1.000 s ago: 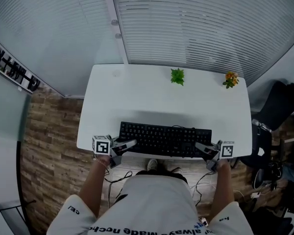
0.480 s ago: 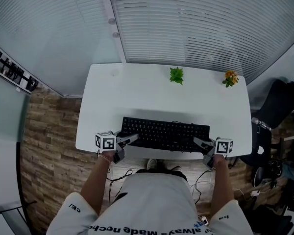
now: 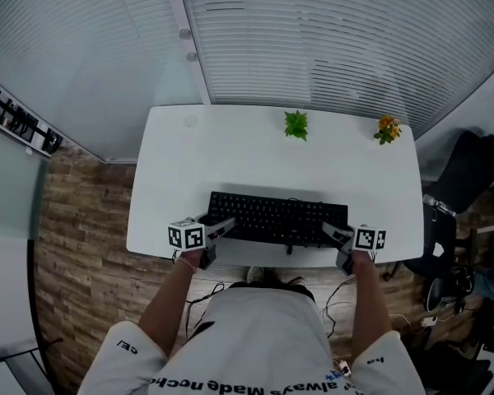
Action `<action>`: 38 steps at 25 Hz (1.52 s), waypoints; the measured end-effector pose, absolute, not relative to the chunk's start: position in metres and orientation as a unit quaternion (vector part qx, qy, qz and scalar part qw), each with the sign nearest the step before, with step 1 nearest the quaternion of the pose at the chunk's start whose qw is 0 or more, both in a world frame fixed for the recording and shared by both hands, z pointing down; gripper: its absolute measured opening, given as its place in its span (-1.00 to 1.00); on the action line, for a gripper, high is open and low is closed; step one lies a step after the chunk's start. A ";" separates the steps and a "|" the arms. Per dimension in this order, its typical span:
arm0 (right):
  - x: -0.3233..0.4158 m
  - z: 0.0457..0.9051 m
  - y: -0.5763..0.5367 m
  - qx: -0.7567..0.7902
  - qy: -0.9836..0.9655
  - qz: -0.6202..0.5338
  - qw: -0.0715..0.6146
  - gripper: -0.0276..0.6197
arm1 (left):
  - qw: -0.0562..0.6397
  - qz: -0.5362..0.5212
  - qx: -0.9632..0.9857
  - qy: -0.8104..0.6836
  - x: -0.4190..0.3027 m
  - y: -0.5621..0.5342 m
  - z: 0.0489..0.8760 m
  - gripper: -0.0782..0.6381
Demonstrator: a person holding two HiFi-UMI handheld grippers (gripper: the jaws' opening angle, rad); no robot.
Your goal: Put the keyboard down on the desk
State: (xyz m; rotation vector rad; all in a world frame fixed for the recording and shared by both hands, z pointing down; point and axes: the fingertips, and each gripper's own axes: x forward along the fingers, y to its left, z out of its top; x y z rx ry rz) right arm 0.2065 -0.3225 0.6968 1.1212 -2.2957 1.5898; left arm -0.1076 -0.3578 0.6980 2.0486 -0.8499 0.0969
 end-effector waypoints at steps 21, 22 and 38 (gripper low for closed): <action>0.224 0.741 -0.340 0.473 -0.727 0.471 0.161 0.39 | 0.383 0.164 0.801 -0.430 -0.109 -0.365 0.734 0.33; 0.225 0.742 -0.340 0.478 -0.725 0.467 0.163 0.40 | 0.382 0.167 0.800 -0.433 -0.109 -0.366 0.735 0.33; 0.230 0.753 -0.337 0.541 -0.701 0.393 0.249 0.44 | 0.323 0.238 0.785 -0.472 -0.113 -0.364 0.740 0.35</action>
